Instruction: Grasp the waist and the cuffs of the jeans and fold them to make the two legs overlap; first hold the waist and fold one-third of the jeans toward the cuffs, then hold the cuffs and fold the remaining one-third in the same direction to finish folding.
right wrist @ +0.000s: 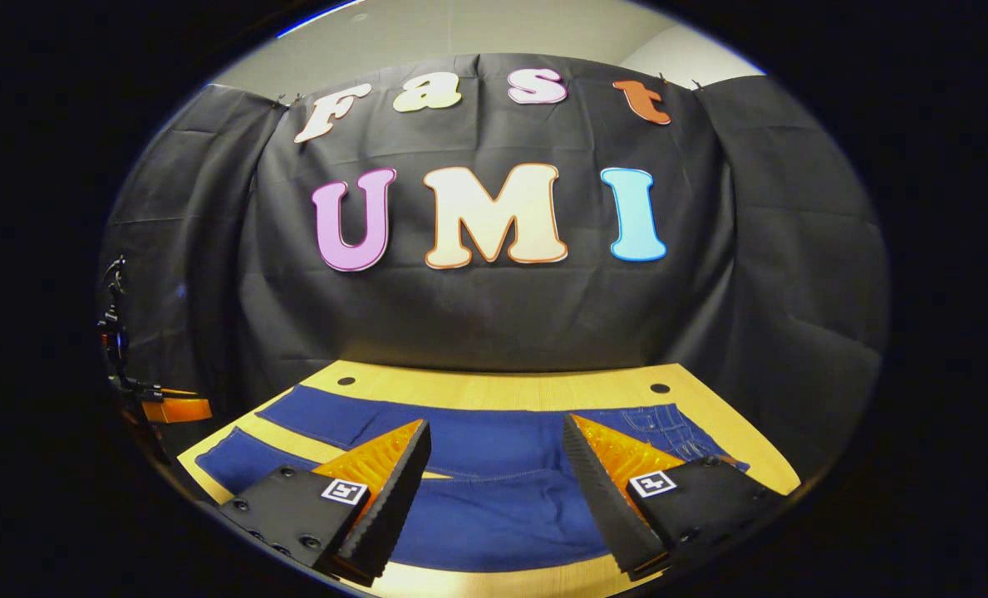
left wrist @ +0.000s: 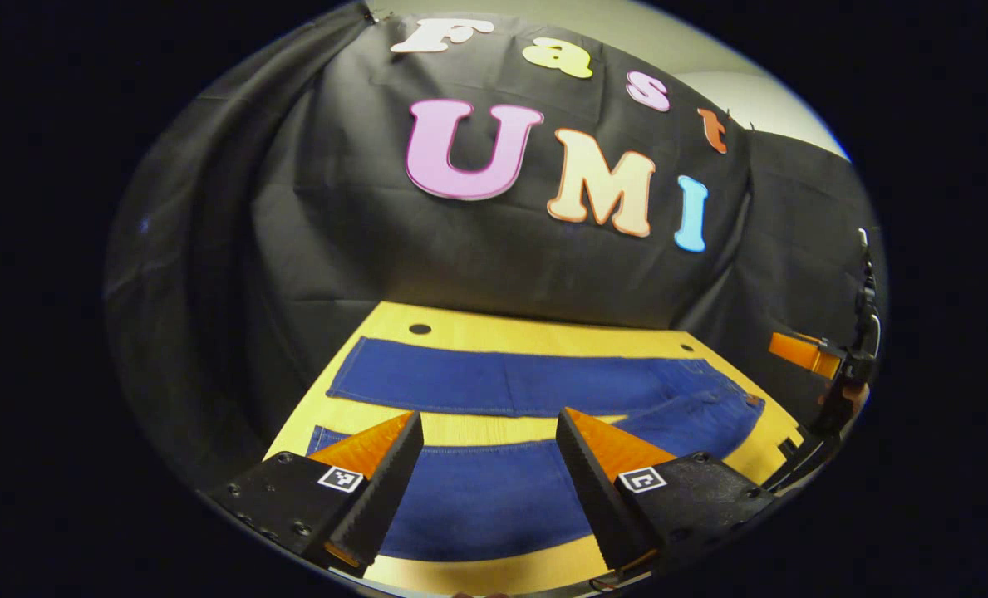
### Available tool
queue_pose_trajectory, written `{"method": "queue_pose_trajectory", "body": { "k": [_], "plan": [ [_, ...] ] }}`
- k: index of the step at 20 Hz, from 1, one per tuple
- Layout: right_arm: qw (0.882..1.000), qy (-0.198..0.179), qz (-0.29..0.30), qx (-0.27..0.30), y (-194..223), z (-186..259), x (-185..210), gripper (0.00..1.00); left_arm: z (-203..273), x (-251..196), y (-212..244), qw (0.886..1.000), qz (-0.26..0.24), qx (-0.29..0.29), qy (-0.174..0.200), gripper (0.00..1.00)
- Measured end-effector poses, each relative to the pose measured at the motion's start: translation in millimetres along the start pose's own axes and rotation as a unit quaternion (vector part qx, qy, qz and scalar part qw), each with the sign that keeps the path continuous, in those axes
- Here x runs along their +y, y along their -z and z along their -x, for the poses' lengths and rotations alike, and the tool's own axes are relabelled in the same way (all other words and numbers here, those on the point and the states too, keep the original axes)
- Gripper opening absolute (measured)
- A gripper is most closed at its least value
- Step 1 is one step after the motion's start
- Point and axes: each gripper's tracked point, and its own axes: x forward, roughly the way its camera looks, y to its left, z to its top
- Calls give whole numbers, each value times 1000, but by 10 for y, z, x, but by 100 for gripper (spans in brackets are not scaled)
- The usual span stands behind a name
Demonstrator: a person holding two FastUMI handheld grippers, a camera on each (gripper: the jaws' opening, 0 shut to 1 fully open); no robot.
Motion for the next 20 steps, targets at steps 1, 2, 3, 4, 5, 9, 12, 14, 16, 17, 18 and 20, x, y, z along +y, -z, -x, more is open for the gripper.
{"method": "queue_pose_trajectory", "body": {
  "k": [1, 2, 3, 4, 5, 9, 12, 14, 16, 17, 18, 20],
  "plan": [
    [1000, 2, -1, 8, 54, 13, -10, 94, 25, 41, 136, 1000, -15, 21, 16, 95],
    [1000, 4, 1, 15, 93, 21, -19, 94, 59, 99, 299, 998, -33, 49, 30, 95],
    [1000, 5, 2, 21, 134, 38, -27, 98, 90, 145, 484, 994, -50, 80, 47, 95],
    [1000, 5, 5, 30, 186, 47, -32, 99, 125, 187, 655, 990, -64, 111, 64, 95],
    [999, 7, 10, 40, 261, 55, -47, 98, 146, 205, 810, 984, -76, 139, 82, 95],
    [997, 9, 25, 68, 482, 126, -54, 99, 232, 268, 1298, 955, -119, 233, 142, 96],
    [995, 8, 38, 96, 678, 186, -40, 99, 332, 476, 1565, 926, -170, 293, 165, 96],
    [993, 8, 48, 106, 757, 230, -59, 99, 326, 553, 1634, 915, -196, 309, 173, 96],
    [992, 8, 51, 116, 844, 269, -62, 99, 394, 601, 1675, 899, -225, 329, 181, 96],
    [992, 8, 50, 119, 865, 283, -62, 99, 397, 619, 1689, 891, -240, 337, 186, 96],
    [991, 10, 48, 121, 883, 301, -70, 99, 408, 639, 1705, 884, -253, 345, 190, 96],
    [991, 13, 44, 126, 932, 313, -79, 99, 391, 701, 1737, 874, -274, 350, 197, 95]
  ]
}}
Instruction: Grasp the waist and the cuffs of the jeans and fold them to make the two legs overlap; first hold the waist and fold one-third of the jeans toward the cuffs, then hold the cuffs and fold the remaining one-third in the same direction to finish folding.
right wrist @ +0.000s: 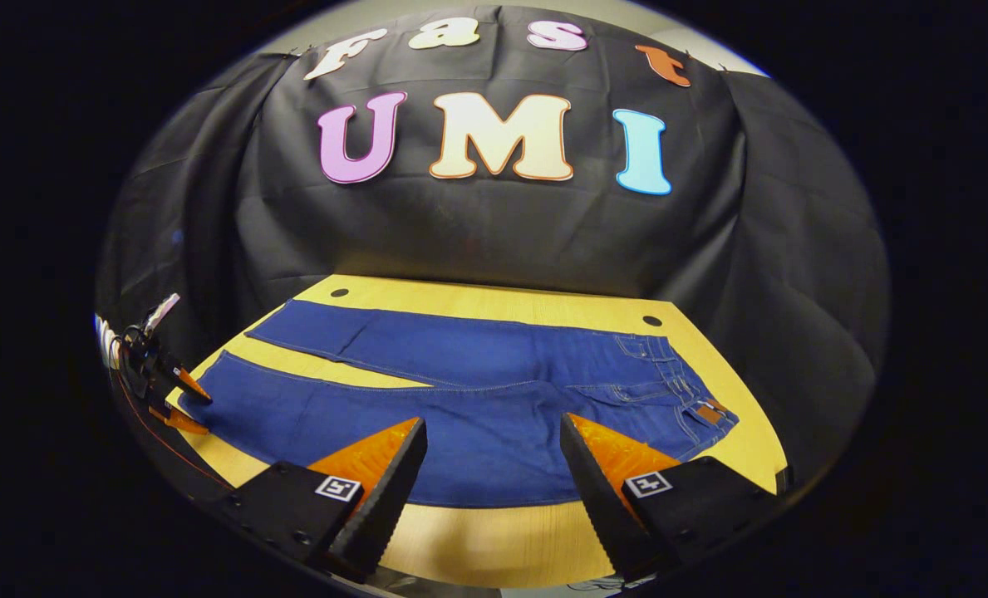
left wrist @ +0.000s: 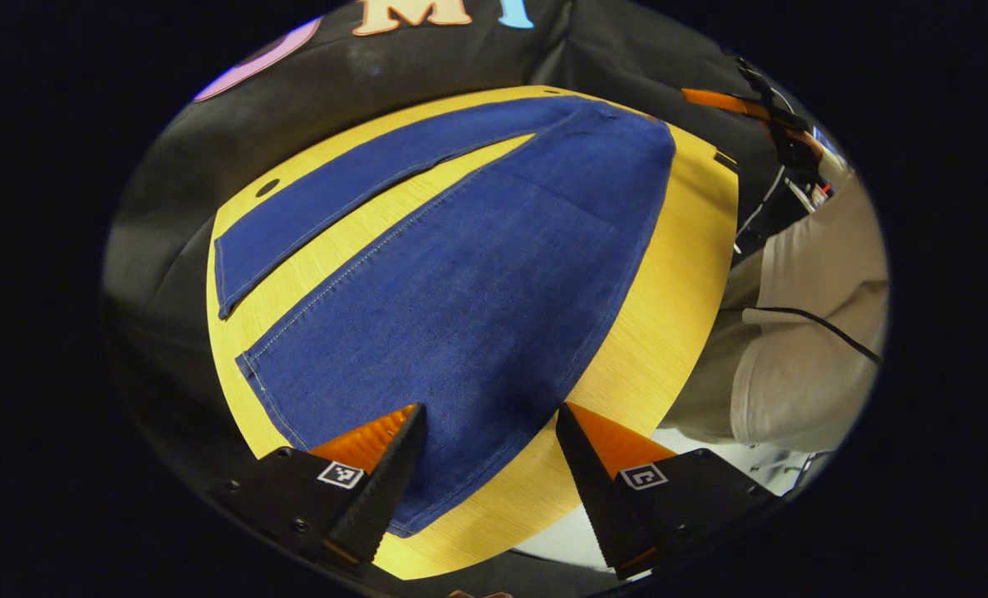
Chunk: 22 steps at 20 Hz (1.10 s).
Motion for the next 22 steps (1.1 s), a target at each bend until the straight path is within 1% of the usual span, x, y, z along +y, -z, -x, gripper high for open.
{"method": "queue_pose_trajectory", "body": {
  "k": [5, 7, 8, 9, 10, 11, 14, 15, 16, 17, 18, 21, 22],
  "plan": [
    [1000, 5, -15, 8, 53, -34, -33, 99, -36, 44, 25, 1000, -4, 16, 8, 95],
    [1000, 5, -22, 12, 78, -67, -42, 99, -46, 18, 39, 1000, 3, 27, 10, 95],
    [1000, 3, -27, 13, 84, -82, -40, 99, -47, 21, 28, 1000, 5, 28, 3, 95],
    [999, 2, -32, 14, 94, -96, -32, 99, -46, 30, 10, 1000, 8, 27, 1, 93],
    [999, 1, -37, 17, 102, -113, -28, 99, -32, 26, 3, 999, 6, 31, 3, 82],
    [999, -1, -41, 19, 123, -128, -25, 99, -32, 26, -8, 999, 4, 36, 5, 80],
    [999, 0, -41, 23, 135, -155, -42, 99, -116, -8, -67, 999, -9, 49, 12, 48],
    [999, 0, -38, 24, 144, -156, -47, 99, -120, -13, -90, 999, -14, 48, 15, 42],
    [999, -1, -35, 25, 139, -165, -53, 99, -119, 7, -113, 999, -18, 48, 18, 27],
    [999, -4, -32, 27, 144, -171, -50, 99, -145, 19, -142, 999, -18, 47, 21, 21],
    [999, -8, -28, 30, 145, -171, -47, 99, -151, 27, -142, 998, -14, 52, 26, 8],
    [998, -31, 0, 46, 219, -167, -30, 99, -150, 54, -171, 997, -4, 60, 42, 0],
    [998, -40, 13, 54, 251, -190, -53, 99, -153, 57, -194, 997, 3, 60, 45, 0]
  ]
}}
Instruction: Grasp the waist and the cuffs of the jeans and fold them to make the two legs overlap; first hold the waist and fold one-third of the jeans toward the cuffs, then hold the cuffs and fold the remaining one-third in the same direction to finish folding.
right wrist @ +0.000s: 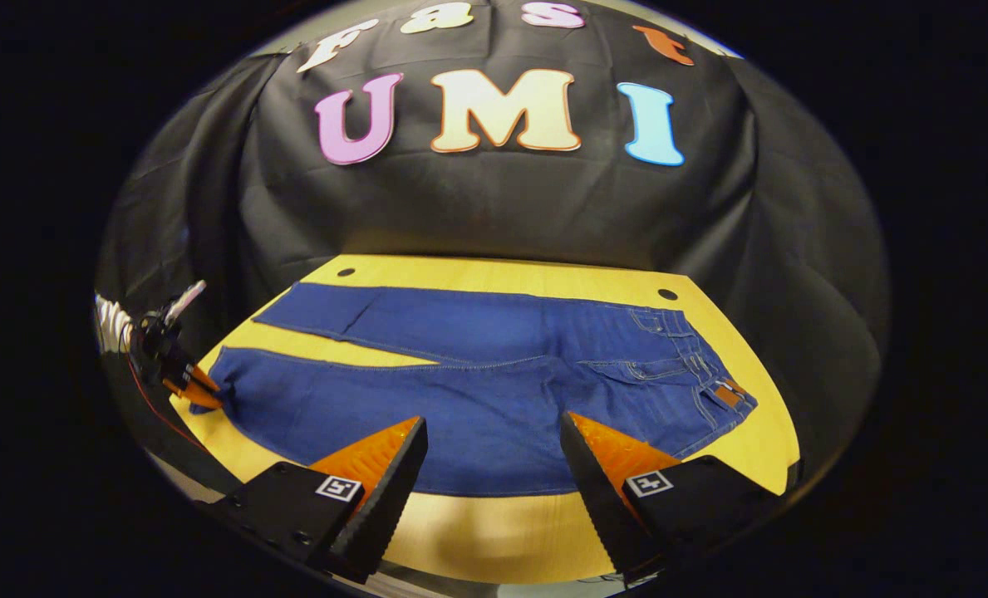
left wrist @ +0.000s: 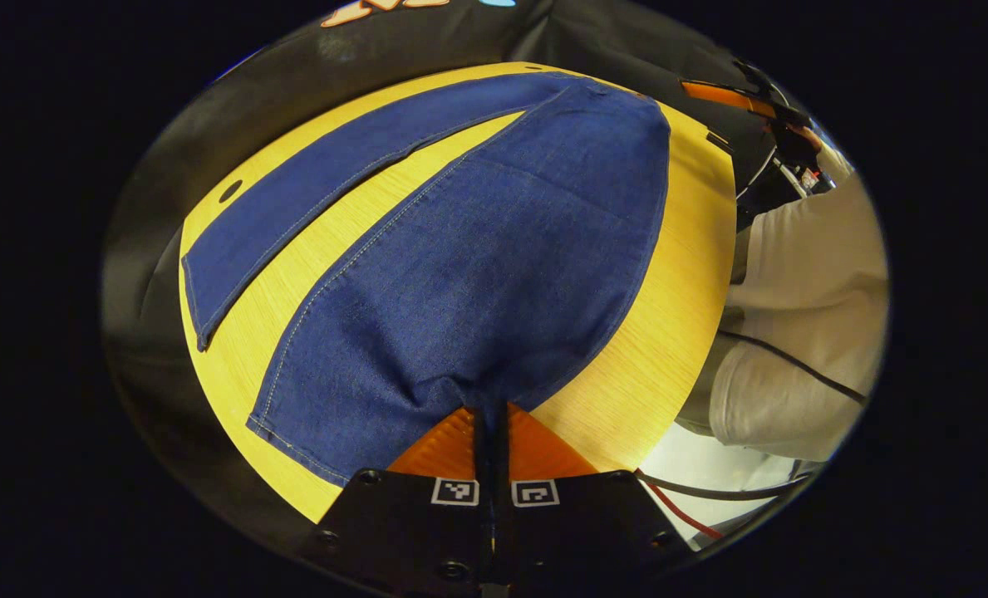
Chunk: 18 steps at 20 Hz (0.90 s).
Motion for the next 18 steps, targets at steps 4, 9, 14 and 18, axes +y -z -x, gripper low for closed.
{"method": "queue_pose_trajectory", "body": {
  "k": [4, 9, 14, 18],
  "plan": [
    [995, -36, 66, 64, 262, -122, -225, 99, -15, 15, -33, 1000, 30, 5, 8, 0],
    [973, -69, 147, 162, 687, -315, -850, 99, -26, 41, -37, 999, 48, 17, -12, 0],
    [934, -86, 242, 249, 1046, -497, -1585, 100, -43, 44, -47, 997, 47, 51, -25, 1],
    [919, -104, 244, 293, 1201, -615, -1819, 100, -41, 48, -42, 996, 41, 73, -22, 0]
  ]
}}
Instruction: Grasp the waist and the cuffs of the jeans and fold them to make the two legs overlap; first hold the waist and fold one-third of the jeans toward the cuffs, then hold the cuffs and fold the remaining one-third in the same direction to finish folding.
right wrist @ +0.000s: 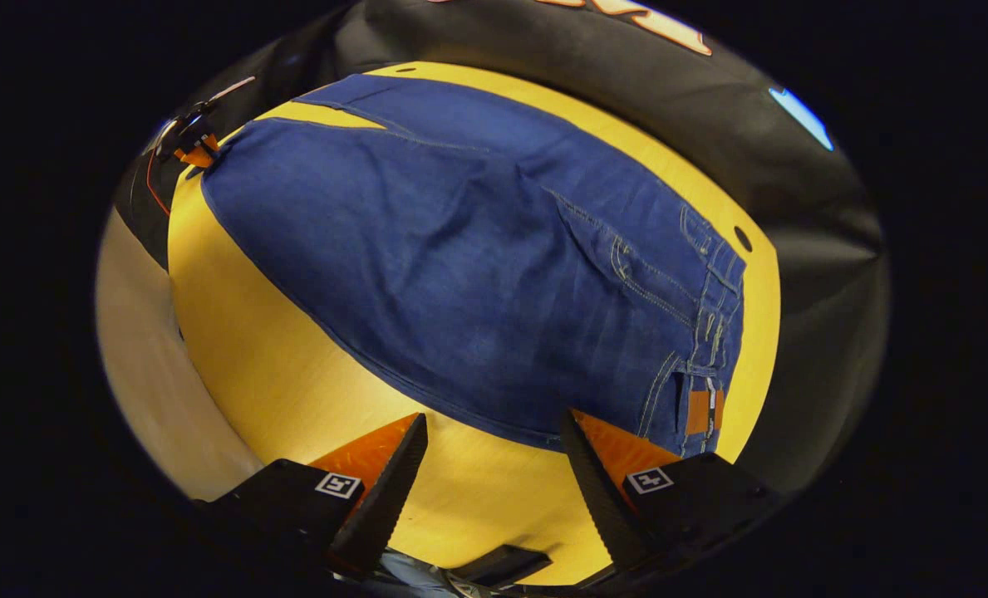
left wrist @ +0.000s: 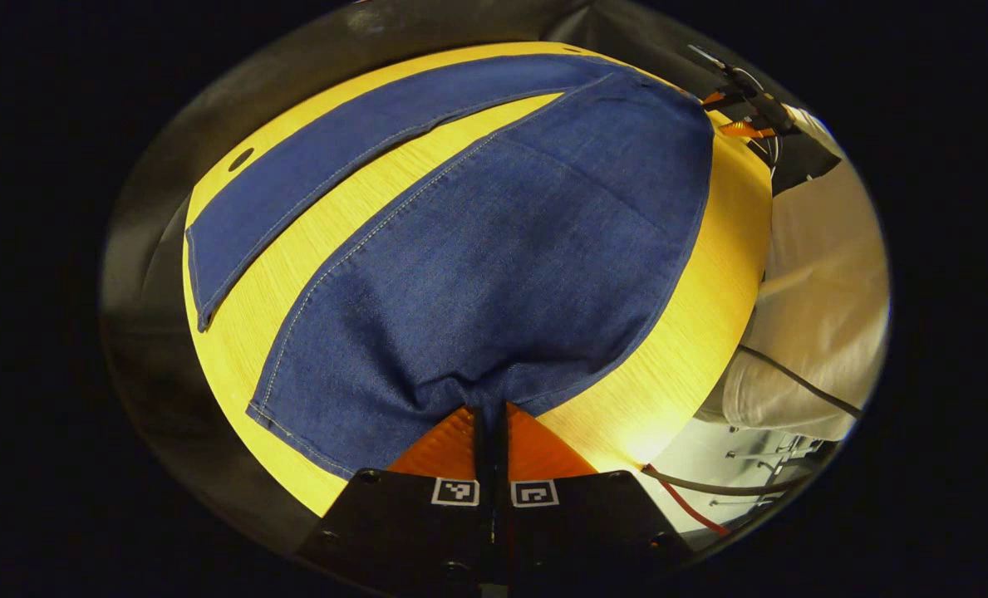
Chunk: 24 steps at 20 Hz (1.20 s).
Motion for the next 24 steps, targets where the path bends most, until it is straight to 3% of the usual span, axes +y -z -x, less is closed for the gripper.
{"method": "queue_pose_trajectory", "body": {
  "k": [6, 11, 14, 15, 17, 21, 22, 23, 24],
  "plan": [
    [997, -62, -16, 34, 51, -151, -1, 97, 0, -6, -3, 1000, -3, 26, 10, 0],
    [997, -63, -7, 53, 46, -151, -10, 99, -10, 3, 0, 999, 0, 36, 7, 0],
    [996, -61, -5, 64, 35, -155, 15, 91, -12, 12, -10, 999, 6, 31, -6, 0],
    [996, -64, 1, 65, 0, -146, 26, 92, -15, 25, -4, 999, 7, 29, -11, 0],
    [996, -68, 29, 57, -85, -105, 98, 71, -8, 23, -3, 999, 14, 25, -22, 0],
    [997, -48, 49, 44, -171, -91, 151, 12, -19, 26, -11, 999, 28, 2, -41, 0],
    [997, -45, 43, 46, -125, -148, 141, 16, -15, 31, -13, 998, 33, -8, -47, 0],
    [997, -41, 32, 53, -163, -101, 144, 7, -13, 19, -11, 997, 42, -17, -55, 0],
    [998, -35, 17, 55, -152, -104, 143, 9, -8, 22, -18, 996, 52, -26, -63, 0]
  ]
}}
